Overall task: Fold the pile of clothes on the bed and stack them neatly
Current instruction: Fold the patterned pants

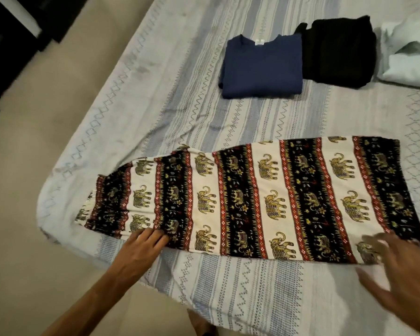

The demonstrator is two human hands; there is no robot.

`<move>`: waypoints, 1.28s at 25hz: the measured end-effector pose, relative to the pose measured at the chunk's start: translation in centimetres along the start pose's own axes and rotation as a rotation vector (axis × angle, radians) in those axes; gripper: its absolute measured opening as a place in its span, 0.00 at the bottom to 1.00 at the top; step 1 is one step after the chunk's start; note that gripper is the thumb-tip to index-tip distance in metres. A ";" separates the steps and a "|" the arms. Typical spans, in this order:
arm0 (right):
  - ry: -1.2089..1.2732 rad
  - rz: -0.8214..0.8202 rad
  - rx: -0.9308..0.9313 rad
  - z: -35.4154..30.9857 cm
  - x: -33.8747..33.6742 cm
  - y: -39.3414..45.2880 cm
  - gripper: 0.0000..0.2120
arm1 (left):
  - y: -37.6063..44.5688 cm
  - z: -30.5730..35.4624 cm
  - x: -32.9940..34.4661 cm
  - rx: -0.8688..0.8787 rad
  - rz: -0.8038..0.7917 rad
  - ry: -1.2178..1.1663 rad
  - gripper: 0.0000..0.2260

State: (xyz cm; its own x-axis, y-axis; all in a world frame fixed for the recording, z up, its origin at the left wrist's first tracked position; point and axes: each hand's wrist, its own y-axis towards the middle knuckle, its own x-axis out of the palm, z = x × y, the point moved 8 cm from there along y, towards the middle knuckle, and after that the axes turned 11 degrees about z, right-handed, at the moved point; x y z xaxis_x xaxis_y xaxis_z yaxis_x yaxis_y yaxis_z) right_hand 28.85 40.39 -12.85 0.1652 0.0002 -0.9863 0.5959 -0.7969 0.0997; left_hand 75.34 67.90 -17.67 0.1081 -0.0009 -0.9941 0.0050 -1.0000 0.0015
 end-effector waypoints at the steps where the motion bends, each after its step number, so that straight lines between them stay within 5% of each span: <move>1: -0.011 -0.061 -0.156 -3.3 1.6 -0.4 0.31 | -0.6 -1.4 0.1 -0.044 -0.024 0.015 0.31; 5: -0.005 -0.066 -0.548 -12.8 7.5 -1.0 0.30 | -1.1 -4.8 0.4 -0.182 -0.047 0.024 0.32; 11: -0.072 -0.132 -0.587 -17.8 10.4 2.3 0.30 | -1.1 -7.9 0.9 -0.283 -0.058 -0.080 0.38; 16: -0.026 -0.019 -0.623 -17.2 10.1 0.9 0.25 | -3.9 -9.2 1.3 -0.222 -0.138 -0.159 0.38; 19: 0.001 0.031 -0.689 -16.9 8.8 0.2 0.23 | -5.0 -8.9 0.0 -0.246 -0.156 -0.227 0.25; 23: 0.043 -0.009 -0.547 -16.6 5.9 6.5 0.22 | -0.5 -9.8 -2.4 -0.366 -0.026 -0.347 0.10; 29: 0.004 -0.133 -0.170 -12.9 6.8 21.8 0.21 | 16.5 -11.7 -2.8 -0.356 0.073 -0.437 0.17; 32: -0.025 -0.209 -0.183 -12.3 9.3 27.6 0.22 | 22.3 -12.0 -0.2 -0.313 -0.067 -0.425 0.19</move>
State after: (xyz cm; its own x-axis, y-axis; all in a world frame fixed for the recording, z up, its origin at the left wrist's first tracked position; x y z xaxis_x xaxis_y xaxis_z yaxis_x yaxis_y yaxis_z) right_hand 56.50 25.76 -17.68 0.0061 0.1364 -0.9906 0.7473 -0.6589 -0.0861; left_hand 87.35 45.66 -16.17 -0.3143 -0.0036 -0.9493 0.3011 -0.9488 -0.0961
